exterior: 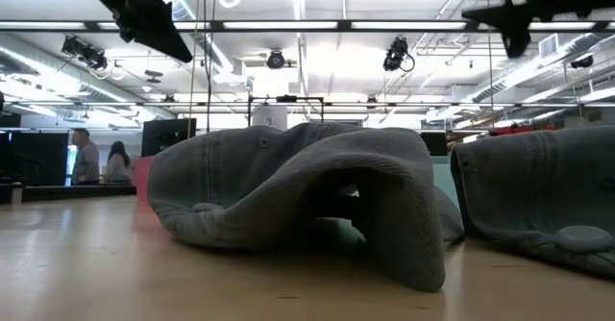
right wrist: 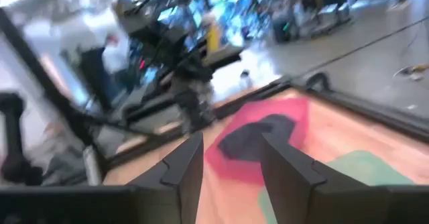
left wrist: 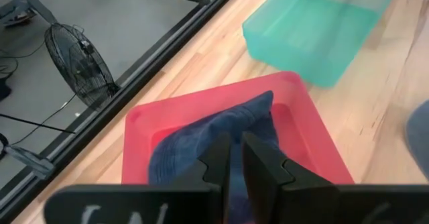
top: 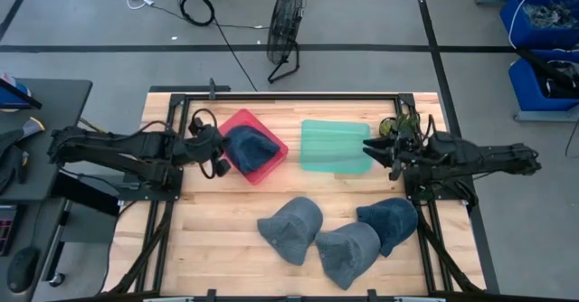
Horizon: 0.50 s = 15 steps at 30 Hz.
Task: Pick & Place hat
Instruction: Put the blue into the red bin
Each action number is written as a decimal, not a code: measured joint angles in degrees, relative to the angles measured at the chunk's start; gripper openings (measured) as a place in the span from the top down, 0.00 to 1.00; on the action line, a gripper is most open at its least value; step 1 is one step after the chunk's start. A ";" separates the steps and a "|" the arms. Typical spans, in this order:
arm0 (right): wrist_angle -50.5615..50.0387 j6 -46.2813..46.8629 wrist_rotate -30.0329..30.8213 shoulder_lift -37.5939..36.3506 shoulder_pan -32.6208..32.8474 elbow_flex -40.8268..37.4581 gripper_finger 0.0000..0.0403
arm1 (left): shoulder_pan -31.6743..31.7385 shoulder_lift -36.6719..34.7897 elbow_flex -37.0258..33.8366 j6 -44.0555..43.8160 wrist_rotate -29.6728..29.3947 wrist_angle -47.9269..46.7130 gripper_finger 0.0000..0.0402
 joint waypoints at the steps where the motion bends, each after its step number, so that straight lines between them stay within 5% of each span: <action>1: -1.60 -0.24 -0.86 2.67 0.47 2.53 0.63 | 0.00 0.00 -0.01 0.00 -0.01 0.40 0.90; 6: -11.65 3.18 -4.66 19.43 3.59 16.05 0.63 | 0.00 -0.46 -0.01 0.02 -0.03 1.65 0.90; 15: -52.86 23.88 -16.15 47.51 9.31 38.75 0.63 | 0.02 -0.42 -0.01 -0.04 -0.02 1.51 0.90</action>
